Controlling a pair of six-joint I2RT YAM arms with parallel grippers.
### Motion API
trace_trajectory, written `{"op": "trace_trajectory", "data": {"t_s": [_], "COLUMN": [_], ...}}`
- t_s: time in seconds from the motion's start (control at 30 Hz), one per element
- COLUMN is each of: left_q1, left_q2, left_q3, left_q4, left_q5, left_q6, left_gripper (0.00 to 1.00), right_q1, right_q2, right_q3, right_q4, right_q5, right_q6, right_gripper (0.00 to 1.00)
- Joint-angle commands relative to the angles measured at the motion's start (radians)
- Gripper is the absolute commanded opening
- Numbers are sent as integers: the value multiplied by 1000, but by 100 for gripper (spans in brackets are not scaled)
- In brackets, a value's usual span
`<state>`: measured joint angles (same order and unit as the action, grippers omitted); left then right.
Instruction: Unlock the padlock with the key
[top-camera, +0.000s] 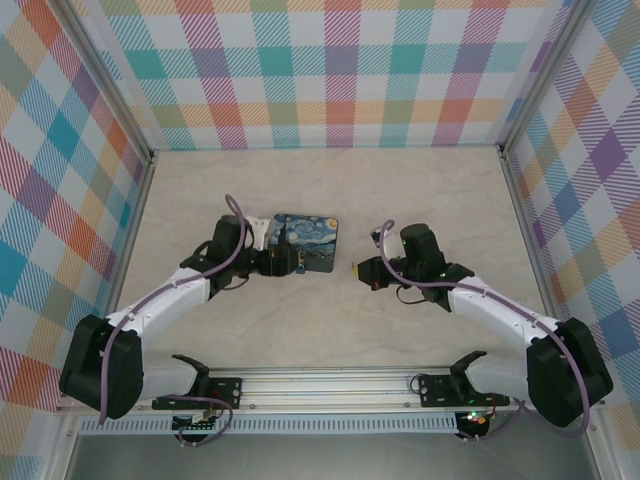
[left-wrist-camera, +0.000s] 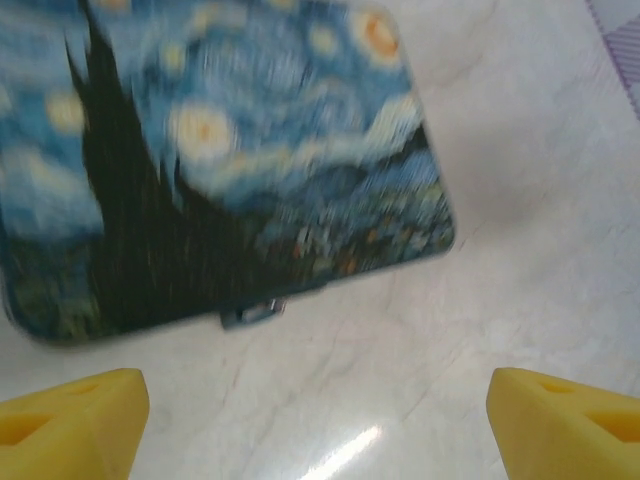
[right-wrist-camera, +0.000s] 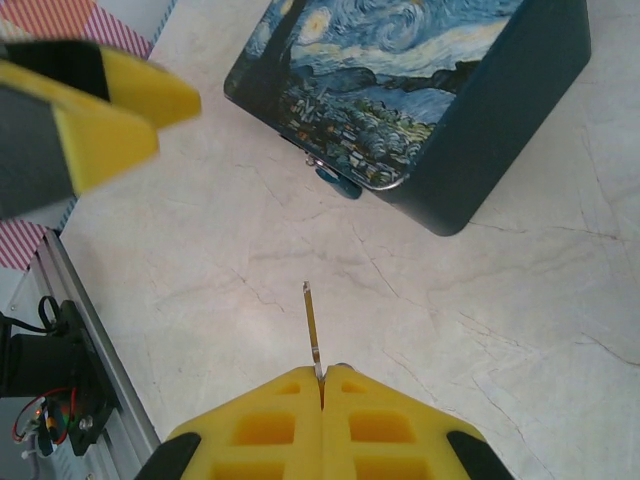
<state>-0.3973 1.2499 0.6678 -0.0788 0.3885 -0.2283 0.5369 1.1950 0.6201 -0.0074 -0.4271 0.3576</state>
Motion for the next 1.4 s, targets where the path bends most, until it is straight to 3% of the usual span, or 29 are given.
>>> {"op": "trace_trajectory", "data": {"t_s": [0.0,0.23,0.47,0.83,1.1,1.37], "left_q1": [0,-30,-43,-43,-34,-21], "left_q2": [-32,109,237,251,278,337], "left_q3": [-84,-182,-255,-263,-213,-170], "left_q4": [243,482,702,711,698,690], "left_q5": [71,136,76,29,4,8], "left_q6": [-85,-126,-112,-62,-49,-36], "left_gripper": [88,87,87,88,89,82], "right_q1": [3,5,5,5,4,7], "right_q2": [30,110,212,484,615,646], "right_q3": [1,-6,35,221,297,306], "right_q4": [96,223,372,539,516,401], "right_q5": [-18,-51,-93,-155,-111,-51], "right_q6": [10,17,24,153,208,190], "right_gripper": [1,0,0,0,0,0]}}
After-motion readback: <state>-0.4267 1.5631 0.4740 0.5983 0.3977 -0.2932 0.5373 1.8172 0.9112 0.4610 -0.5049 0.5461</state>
